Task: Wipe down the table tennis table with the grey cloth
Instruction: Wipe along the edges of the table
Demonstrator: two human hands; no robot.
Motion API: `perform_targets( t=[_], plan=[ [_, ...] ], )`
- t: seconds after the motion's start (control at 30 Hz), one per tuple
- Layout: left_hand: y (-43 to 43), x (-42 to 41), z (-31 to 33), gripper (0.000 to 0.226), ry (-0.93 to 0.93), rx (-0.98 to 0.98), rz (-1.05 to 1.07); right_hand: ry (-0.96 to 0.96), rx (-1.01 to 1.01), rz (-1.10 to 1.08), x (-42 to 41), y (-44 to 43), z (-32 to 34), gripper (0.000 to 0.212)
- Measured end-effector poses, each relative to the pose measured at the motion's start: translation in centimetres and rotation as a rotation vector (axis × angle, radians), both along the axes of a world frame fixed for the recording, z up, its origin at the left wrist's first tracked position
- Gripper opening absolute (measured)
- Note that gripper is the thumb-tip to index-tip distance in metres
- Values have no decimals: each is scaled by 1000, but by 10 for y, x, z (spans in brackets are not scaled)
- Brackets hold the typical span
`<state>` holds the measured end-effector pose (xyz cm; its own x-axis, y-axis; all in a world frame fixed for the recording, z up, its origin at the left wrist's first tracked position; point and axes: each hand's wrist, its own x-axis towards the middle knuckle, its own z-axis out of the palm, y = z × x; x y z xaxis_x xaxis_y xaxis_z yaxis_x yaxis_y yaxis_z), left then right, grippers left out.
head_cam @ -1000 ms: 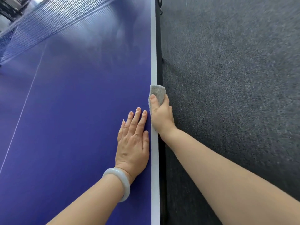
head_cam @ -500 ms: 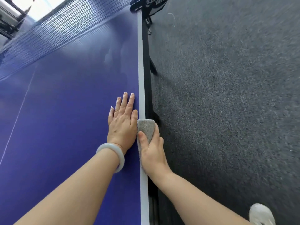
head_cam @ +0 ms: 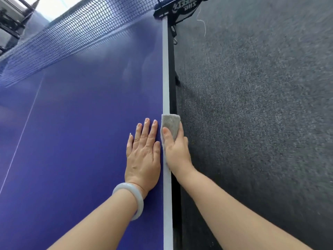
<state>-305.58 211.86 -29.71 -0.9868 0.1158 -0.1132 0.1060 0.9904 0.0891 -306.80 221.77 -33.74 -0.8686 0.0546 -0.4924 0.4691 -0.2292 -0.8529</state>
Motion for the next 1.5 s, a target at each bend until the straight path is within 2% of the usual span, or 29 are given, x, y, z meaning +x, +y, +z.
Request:
perform_targets(
  t=[0.1, 0.17, 0.27, 0.37, 0.43, 0.6, 0.73, 0.83, 0.97, 1.1, 1.17, 1.27, 1.4, 1.5],
  plan=[
    [-1, -1, -2, 62, -2, -14, 2, -18, 0, 17, 38, -4, 6, 83],
    [-1, -1, -3, 61, 9, -18, 3, -24, 39, 60, 33, -4, 9, 84],
    [0, -1, -5, 60, 29, -6, -12, -28, 118, 51, -22, 1, 6, 73],
    [-2, 0, -7, 58, 34, -9, -23, -53, 116, 23, -88, 11, 6, 72],
    [-3, -2, -8, 57, 38, -11, -24, -34, 88, 3, -103, 12, 1, 71],
    [-1, 0, -6, 59, 25, -8, -18, 4, 86, -30, -27, -1, -6, 64],
    [0, 0, -6, 59, 21, 0, -4, -14, 101, 9, 19, -4, 3, 75],
    [0, 0, -6, 59, 14, -11, -11, -39, 169, 48, -26, 0, 1, 69],
    [0, 0, -3, 59, -12, -24, -12, -46, 130, 35, -106, 15, 10, 69],
    [9, -3, 14, 62, -12, -26, -17, -49, 123, 122, -109, 19, 8, 72],
    [8, -18, 23, 54, 28, -8, -75, -54, 113, 143, -109, 21, 9, 72],
    [6, -67, 30, 39, 42, 76, -42, -59, 109, 158, -110, 22, 11, 73],
    [18, -148, 27, 49, 32, 114, 2, -51, 84, 159, -108, 23, 10, 74],
    [28, -192, 12, 53, 0, 50, -40, -42, 101, 175, -109, 23, 5, 75]
  ],
)
